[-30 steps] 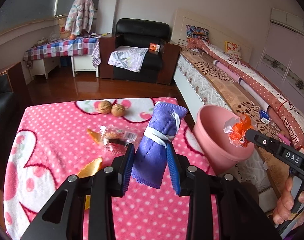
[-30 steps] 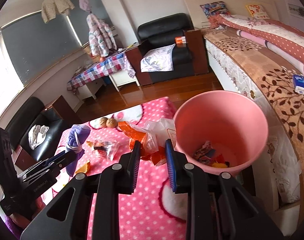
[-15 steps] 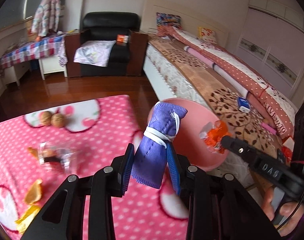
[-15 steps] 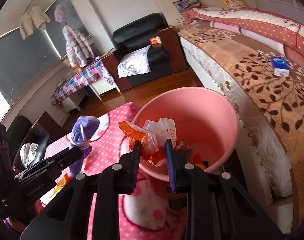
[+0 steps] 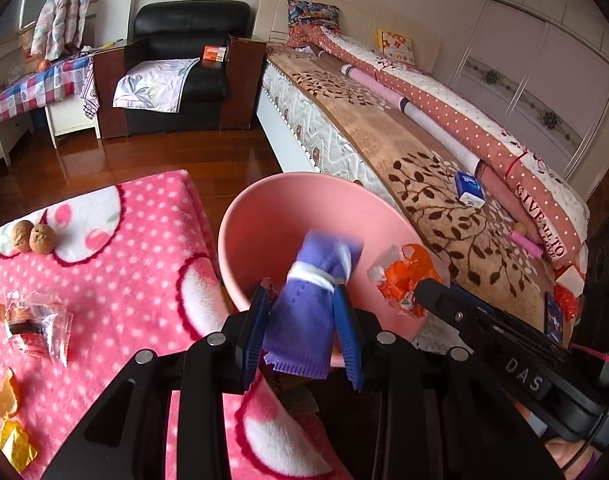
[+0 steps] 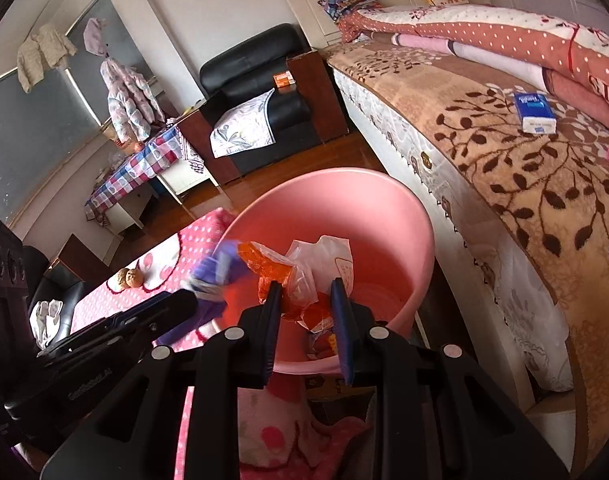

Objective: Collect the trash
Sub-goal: 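Open both grippers to drop the cloth and wrapper into the bucket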

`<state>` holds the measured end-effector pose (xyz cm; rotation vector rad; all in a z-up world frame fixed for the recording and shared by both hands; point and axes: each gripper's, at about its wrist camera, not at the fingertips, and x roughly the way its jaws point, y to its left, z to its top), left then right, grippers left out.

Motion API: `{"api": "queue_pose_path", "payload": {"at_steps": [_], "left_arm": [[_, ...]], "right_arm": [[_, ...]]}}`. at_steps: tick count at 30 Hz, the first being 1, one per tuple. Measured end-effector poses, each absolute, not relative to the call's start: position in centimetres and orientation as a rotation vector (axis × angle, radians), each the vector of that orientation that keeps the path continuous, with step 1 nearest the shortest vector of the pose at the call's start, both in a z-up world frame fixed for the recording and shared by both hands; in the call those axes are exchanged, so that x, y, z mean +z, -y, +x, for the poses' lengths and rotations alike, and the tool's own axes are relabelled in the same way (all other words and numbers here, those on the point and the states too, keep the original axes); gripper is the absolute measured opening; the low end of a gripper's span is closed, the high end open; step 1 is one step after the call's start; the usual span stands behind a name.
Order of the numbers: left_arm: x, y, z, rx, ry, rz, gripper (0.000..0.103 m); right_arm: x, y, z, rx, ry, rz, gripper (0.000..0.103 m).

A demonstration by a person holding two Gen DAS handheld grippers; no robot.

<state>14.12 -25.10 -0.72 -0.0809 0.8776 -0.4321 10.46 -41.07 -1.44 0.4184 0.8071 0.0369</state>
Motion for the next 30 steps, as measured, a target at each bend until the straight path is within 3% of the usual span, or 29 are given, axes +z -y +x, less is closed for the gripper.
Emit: {"api": "queue_pose_path", "payload": {"at_steps": [8, 16, 20, 30], "left_arm": [[-1.2, 25.4, 15.3, -0.436, -0.893, -0.104, 0.033], [-0.7, 24.9, 14.5, -0.447, -0.877, -0.084, 0.047], [-0.4, 24.8, 13.8, -0.455, -0.86, -0.064, 0.048], [0.7, 23.1, 12.1, -0.446, -0.832, -0.052, 0.051]], "right_arm": [[-2.2, 42.1, 10.8, 0.018, -0.819, 0.428, 0.025], [-2.9, 42.1, 11.2, -0.002, -0.838, 0.444, 0.029], [-2.9, 42.1, 11.2, -0.005, -0.837, 0.458, 0.038], [-1.8, 40.7, 10.1, 0.012, -0.823, 0.414, 0.038]]}}
